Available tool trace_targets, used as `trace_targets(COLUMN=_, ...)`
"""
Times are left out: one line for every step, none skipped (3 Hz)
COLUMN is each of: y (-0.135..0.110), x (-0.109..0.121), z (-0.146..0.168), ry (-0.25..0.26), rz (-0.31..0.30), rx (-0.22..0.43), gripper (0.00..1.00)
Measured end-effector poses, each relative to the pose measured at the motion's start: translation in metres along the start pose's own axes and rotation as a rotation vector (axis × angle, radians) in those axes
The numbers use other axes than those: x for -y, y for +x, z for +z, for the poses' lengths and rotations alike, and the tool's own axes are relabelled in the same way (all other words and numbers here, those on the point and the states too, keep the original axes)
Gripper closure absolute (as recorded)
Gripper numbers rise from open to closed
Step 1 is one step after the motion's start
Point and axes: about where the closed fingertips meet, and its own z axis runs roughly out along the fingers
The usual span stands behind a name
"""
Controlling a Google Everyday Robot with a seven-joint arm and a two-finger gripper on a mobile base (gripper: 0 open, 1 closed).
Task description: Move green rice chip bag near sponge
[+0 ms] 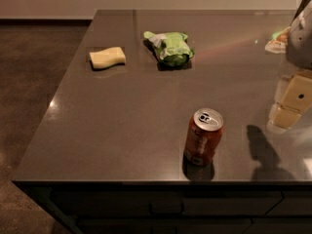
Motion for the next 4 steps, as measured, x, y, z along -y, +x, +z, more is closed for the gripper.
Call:
trace_targets(y=0.000, x=0.000, z=0.000, ry=0.001, rz=0.000, rx=0.000, gripper=0.00)
trace_targets(y=-0.007, x=0.016, z=0.004, ry=-0.002, rz=0.017, rx=0.009, gripper=0.00)
trace_targets(y=-0.026, x=0.053, z=0.016, ry=0.007, rz=0.053, rx=0.052, gripper=0.00)
trace_targets(y=-0.045, x=0.089, z=0.030, ry=0.022, rz=0.100, rx=0.088, gripper=0.00)
